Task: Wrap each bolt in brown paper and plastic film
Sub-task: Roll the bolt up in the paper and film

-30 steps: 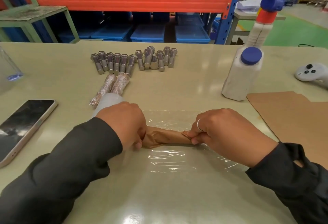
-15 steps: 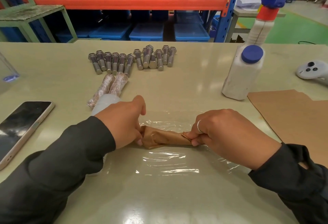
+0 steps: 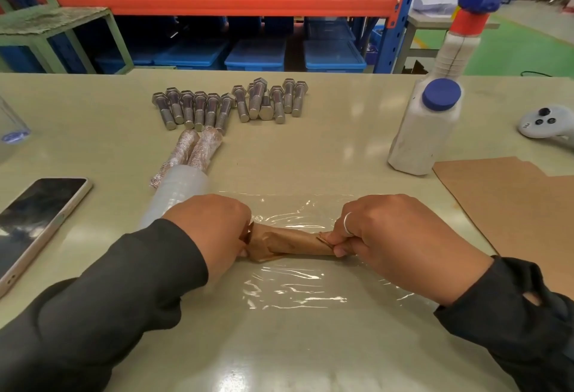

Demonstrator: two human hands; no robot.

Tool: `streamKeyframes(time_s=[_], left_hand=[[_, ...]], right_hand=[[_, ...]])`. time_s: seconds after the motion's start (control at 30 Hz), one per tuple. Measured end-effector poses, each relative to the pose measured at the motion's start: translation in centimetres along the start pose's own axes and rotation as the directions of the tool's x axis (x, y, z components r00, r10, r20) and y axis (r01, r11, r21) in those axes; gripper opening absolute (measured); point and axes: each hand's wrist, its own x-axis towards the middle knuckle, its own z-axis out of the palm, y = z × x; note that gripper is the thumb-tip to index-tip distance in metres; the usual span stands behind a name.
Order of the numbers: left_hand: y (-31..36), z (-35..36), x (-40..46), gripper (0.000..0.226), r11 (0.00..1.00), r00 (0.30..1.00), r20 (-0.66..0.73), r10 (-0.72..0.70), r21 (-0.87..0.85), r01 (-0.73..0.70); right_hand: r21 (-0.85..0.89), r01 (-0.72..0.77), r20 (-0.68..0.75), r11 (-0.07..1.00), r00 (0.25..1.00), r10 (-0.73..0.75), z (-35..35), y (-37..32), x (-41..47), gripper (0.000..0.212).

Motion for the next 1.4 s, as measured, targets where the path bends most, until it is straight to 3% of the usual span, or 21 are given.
streamKeyframes(time_s=[0.13, 0.27, 0.4, 0.5, 0.6, 0.67, 0.73, 0.9, 1.07, 1.13, 1.17, 1.27, 1.4], left_hand=[[-0.3, -0.2, 0.1, 0.027, 0.992, 0.998, -0.042, -0.036, -0.12, 0.031], [-1.0, -0.1, 0.3, 0.029, 0.969, 0.99, -0.054, -0.13, -0.217, 0.116], [-1.1, -0.3, 0.4, 0.028, 0.98, 0.981, -0.161, -0.106, -0.182, 0.076], [-0.7, -0.4, 0.3, 0.03, 0.96, 0.985, -0.138, -0.104, -0.272, 0.063], [-0.4, -0.4, 0.2, 0.027, 0.841, 0.984, -0.086, -0.159, -0.534, 0.09], [-0.1, -0.6, -0.3, 0.022, 0.633, 0.98, -0.013, -0.2, -0.765, 0.119], [0.0, -0.7, -0.8, 0.028, 0.493, 0.971, 0.025, -0.239, -0.858, 0.144], [0.3, 0.6, -1.9, 0.037, 0.456, 0.972, -0.051, -0.23, -0.888, 0.061], [0.4, 2.1, -1.9, 0.035, 0.414, 0.943, -0.09, -0.321, -0.908, 0.055], [0.6, 2.7, -1.9, 0.035, 0.431, 0.924, -0.13, -0.36, -0.901, 0.041], [0.8, 2.9, -2.0, 0.035, 0.476, 0.911, -0.177, -0.373, -0.879, 0.024], [1.7, 3.3, -2.4, 0.032, 0.737, 0.835, -0.435, -0.337, -0.674, -0.053], [1.9, 3.0, -2.7, 0.016, 0.857, 0.769, -0.601, -0.216, -0.494, -0.145]], right_hand=[[-0.017, -0.001, -0.019, 1.0, 1.0, 0.001, 0.0, 0.0, -0.1, 0.022], [-0.005, -0.002, -0.014, 1.0, 1.0, 0.002, 0.0, -0.1, -0.1, 0.023], [-0.016, 0.003, -0.02, 1.0, 1.0, -0.003, 0.1, 0.0, -0.1, 0.022], [-0.021, 0.002, -0.026, 1.0, 1.0, -0.003, 0.1, 0.0, -0.1, 0.022], [-0.015, 0.004, -0.023, 1.0, 1.0, -0.004, 0.1, 0.0, -0.1, 0.022], [-0.005, 0.002, -0.019, 1.0, 1.0, -0.002, 0.0, 0.0, -0.1, 0.022], [-0.004, 0.003, -0.018, 1.0, 1.0, -0.003, -0.1, 0.0, 0.0, 0.022], [0.009, 0.005, 0.001, 1.0, 1.0, -0.005, -0.1, 0.0, 0.0, 0.022], [0.027, -0.002, 0.01, 1.0, 1.0, 0.001, -0.2, 0.0, 0.1, 0.021], [0.028, -0.002, 0.01, 1.0, 1.0, 0.002, -0.1, 0.0, 0.1, 0.021], [0.027, -0.002, 0.007, 1.0, 1.0, 0.002, -0.1, 0.0, 0.0, 0.021], [0.027, 0.0, -0.003, 1.0, 1.0, 0.0, -0.2, 0.1, -0.1, 0.022], [0.033, -0.003, -0.006, 0.999, 1.0, 0.003, -0.1, 0.0, -0.1, 0.022]])
